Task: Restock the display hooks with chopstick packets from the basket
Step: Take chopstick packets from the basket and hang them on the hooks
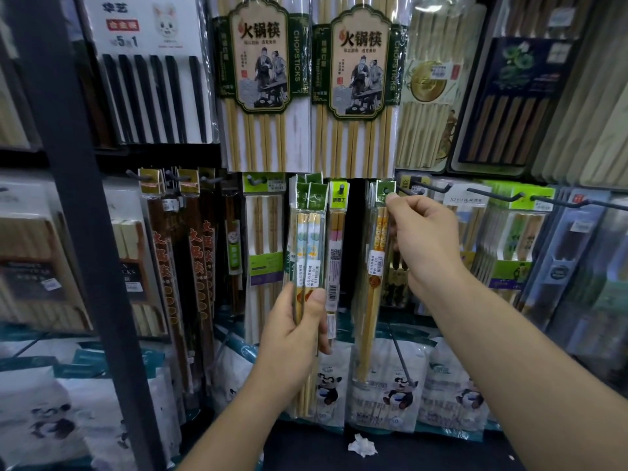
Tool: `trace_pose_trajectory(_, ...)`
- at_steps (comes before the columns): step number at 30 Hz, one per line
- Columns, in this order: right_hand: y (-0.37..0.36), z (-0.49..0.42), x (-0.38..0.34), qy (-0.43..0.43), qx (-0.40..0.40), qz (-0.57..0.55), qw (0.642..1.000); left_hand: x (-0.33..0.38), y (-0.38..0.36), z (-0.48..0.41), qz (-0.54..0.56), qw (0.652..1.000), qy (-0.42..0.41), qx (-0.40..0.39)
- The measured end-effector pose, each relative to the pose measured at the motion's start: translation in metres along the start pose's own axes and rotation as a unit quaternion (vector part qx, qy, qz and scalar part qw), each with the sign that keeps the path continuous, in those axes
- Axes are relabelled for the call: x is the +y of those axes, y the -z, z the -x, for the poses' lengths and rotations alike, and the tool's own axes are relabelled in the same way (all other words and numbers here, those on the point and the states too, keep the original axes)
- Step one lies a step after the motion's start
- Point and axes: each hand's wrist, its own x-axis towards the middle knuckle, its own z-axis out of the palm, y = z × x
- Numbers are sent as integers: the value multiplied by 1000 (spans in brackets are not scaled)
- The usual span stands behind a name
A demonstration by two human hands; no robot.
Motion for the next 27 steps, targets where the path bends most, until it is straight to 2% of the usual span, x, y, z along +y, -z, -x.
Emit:
trace_pose_trajectory(17,2,-2,17,25,51,41,998,4,-2,3,14,1000,1,-24)
trace_pose_trajectory(19,2,7,17,25,25,29,999,5,-4,2,22,999,4,-25)
trace_pose_trajectory(23,0,28,10,38,-78,-13,996,5,-6,3,23,999,13,-26)
trace_pose_trajectory(27,-3,32,6,47,-92,-18,995,4,-7,4,26,999,23,-22)
